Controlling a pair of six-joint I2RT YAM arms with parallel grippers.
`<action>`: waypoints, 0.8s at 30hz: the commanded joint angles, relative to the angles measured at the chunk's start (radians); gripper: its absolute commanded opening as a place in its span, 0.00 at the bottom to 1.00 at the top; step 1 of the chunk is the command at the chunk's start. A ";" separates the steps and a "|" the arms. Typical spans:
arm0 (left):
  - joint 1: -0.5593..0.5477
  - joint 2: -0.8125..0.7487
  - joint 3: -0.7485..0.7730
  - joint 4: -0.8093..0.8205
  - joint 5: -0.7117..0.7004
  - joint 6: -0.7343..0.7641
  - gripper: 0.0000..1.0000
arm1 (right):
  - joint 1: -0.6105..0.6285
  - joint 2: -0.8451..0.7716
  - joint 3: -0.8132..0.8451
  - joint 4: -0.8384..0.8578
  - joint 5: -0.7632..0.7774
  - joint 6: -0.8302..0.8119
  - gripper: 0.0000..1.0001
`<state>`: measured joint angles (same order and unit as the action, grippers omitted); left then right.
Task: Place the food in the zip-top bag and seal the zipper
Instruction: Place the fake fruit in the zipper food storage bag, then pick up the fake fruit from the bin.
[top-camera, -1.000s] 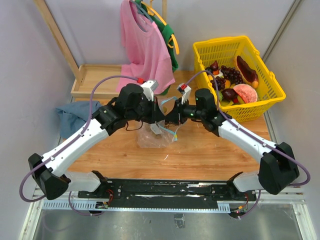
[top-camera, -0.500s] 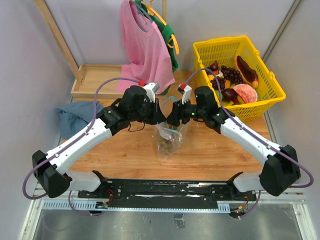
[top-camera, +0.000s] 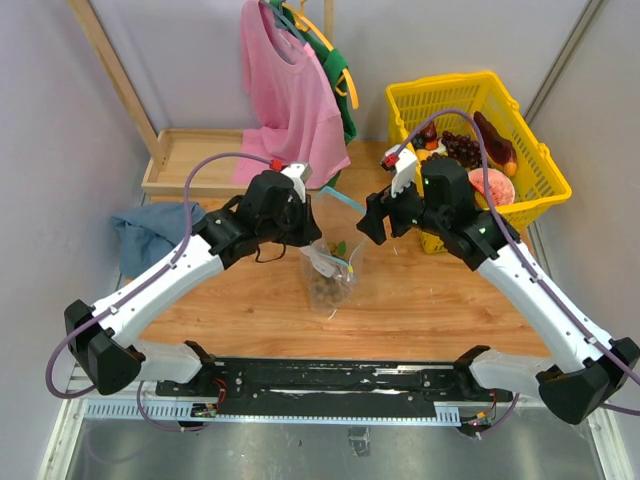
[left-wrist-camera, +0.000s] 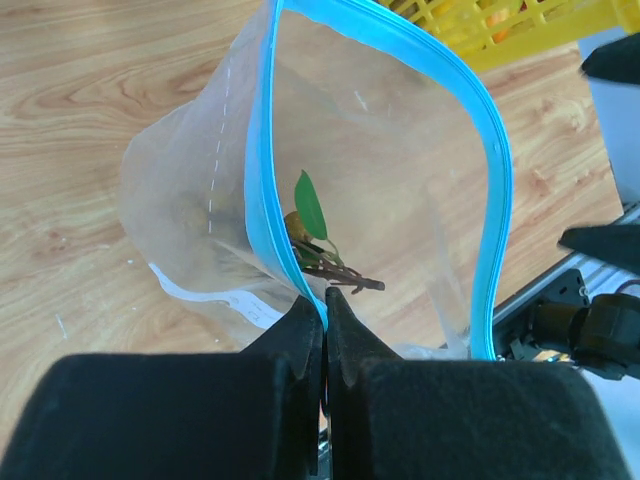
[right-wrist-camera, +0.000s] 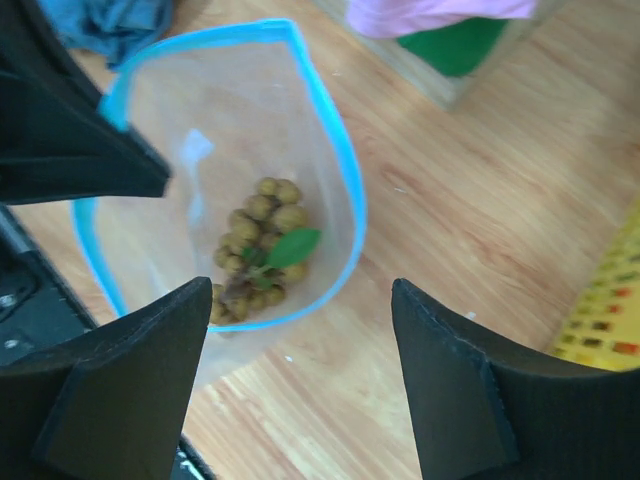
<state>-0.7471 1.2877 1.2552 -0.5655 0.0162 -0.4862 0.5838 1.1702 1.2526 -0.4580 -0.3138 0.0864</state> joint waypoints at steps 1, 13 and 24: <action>0.018 -0.001 0.051 -0.033 -0.053 0.052 0.00 | -0.048 0.000 0.090 -0.136 0.177 -0.118 0.75; 0.058 0.053 0.126 -0.070 -0.101 0.196 0.00 | -0.358 0.150 0.261 -0.200 0.413 -0.237 0.89; 0.058 0.047 0.097 -0.020 -0.137 0.331 0.00 | -0.585 0.353 0.322 -0.210 0.347 -0.223 0.98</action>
<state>-0.6907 1.3495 1.3708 -0.6418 -0.1074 -0.2161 0.0471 1.4841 1.5200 -0.6373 0.0673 -0.1383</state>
